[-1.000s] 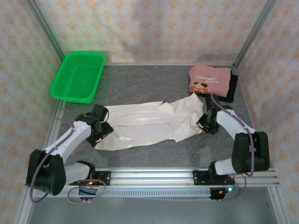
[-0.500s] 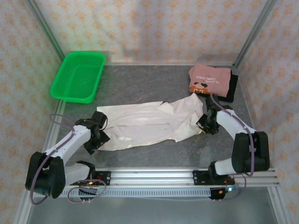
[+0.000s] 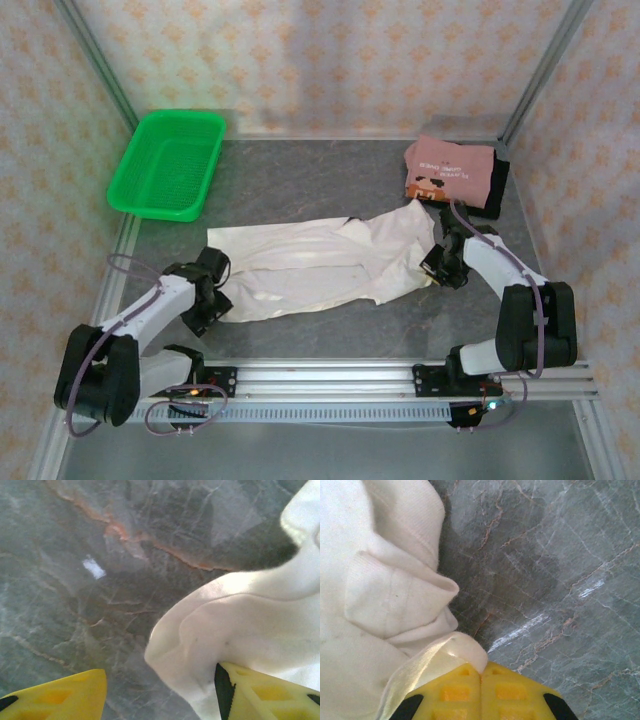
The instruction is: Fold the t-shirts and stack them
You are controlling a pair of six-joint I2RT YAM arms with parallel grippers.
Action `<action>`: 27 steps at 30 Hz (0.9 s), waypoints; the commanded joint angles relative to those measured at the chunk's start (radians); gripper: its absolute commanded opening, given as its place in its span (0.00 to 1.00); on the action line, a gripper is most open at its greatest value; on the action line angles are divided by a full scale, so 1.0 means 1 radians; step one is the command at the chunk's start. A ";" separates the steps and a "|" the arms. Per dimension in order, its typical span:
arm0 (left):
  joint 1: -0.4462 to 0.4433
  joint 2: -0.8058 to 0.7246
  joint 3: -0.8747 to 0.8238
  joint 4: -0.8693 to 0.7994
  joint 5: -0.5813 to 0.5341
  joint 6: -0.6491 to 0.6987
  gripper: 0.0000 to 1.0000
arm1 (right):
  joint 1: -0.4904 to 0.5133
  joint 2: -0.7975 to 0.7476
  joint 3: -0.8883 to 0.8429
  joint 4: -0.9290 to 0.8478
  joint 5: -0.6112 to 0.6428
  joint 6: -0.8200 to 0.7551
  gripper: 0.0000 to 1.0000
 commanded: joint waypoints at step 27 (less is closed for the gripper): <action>0.025 -0.265 0.025 -0.163 -0.062 -0.045 0.03 | -0.004 -0.275 0.081 -0.414 0.015 -0.027 0.00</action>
